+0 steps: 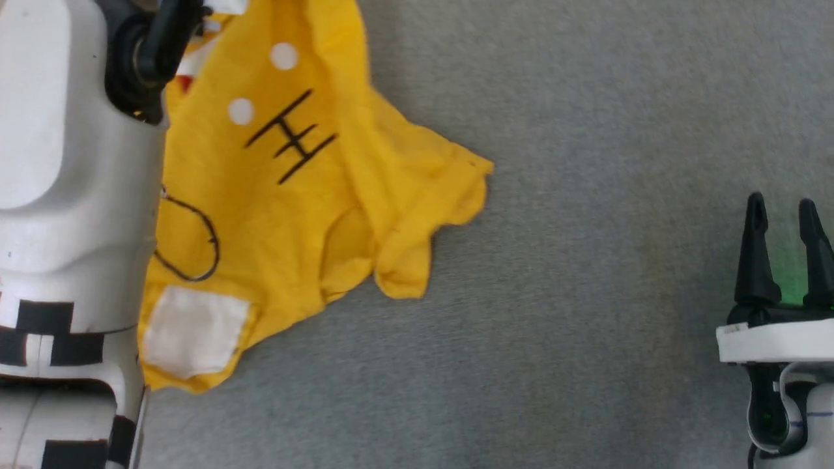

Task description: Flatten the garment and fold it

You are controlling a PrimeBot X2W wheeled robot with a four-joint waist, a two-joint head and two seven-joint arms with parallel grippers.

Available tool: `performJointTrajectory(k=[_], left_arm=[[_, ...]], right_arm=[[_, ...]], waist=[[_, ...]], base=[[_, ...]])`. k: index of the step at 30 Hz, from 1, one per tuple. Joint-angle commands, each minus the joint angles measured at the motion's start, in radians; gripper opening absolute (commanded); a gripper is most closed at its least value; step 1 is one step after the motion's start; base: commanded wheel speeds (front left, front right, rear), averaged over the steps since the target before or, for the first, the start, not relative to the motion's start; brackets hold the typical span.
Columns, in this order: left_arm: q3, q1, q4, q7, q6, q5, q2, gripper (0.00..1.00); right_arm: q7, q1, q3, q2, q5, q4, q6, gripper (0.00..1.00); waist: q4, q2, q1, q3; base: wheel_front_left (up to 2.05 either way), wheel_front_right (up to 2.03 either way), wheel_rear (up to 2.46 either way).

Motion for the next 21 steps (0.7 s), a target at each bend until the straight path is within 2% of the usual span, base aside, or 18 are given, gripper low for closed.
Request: performJointTrajectory(k=[1,2,5,13,18,21], left_arm=[[0.003,0.001,0.033,-0.021,-0.002,0.008,0.0,0.45],[0.005,0.007,0.059,-0.033,0.005,0.01,-0.004,1.0],[-0.008,0.02,0.115,-0.067,-0.005,0.005,-0.031,1.0],[-0.049,0.021,0.158,-0.134,-0.092,-0.03,-0.089,1.0],[-0.038,0.036,0.11,-0.142,-0.118,-0.075,-0.087,1.0],[-0.018,0.07,0.036,-0.149,-0.129,-0.109,-0.063,1.0]], right_arm=[[-0.007,-0.025,0.001,0.001,0.006,-0.002,-0.001,1.0],[-0.007,-0.03,0.002,0.001,0.007,-0.003,-0.001,1.0],[-0.007,-0.041,0.0,0.001,-0.002,-0.011,-0.001,1.0],[-0.008,-0.041,-0.041,0.001,-0.064,-0.023,-0.001,1.0],[-0.008,-0.027,-0.055,0.001,-0.085,-0.021,-0.001,1.0],[-0.007,-0.013,-0.061,0.001,-0.092,-0.017,-0.001,1.0]], waist=[[-0.101,-0.0001,-0.0003,0.102],[-0.1,-0.0001,-0.0003,0.103],[-0.084,-0.0001,-0.0003,0.1],[0.003,-0.0001,-0.0003,0.019],[0.044,-0.0001,-0.0003,-0.043],[0.067,-0.0001,-0.0003,-0.092]], base=[[0.0,0.0,0.0],[0.0,0.0,0.0],[0.0,0.0,0.0],[0.0,0.0,0.0],[0.0,0.0,0.0],[0.0,0.0,0.0]])
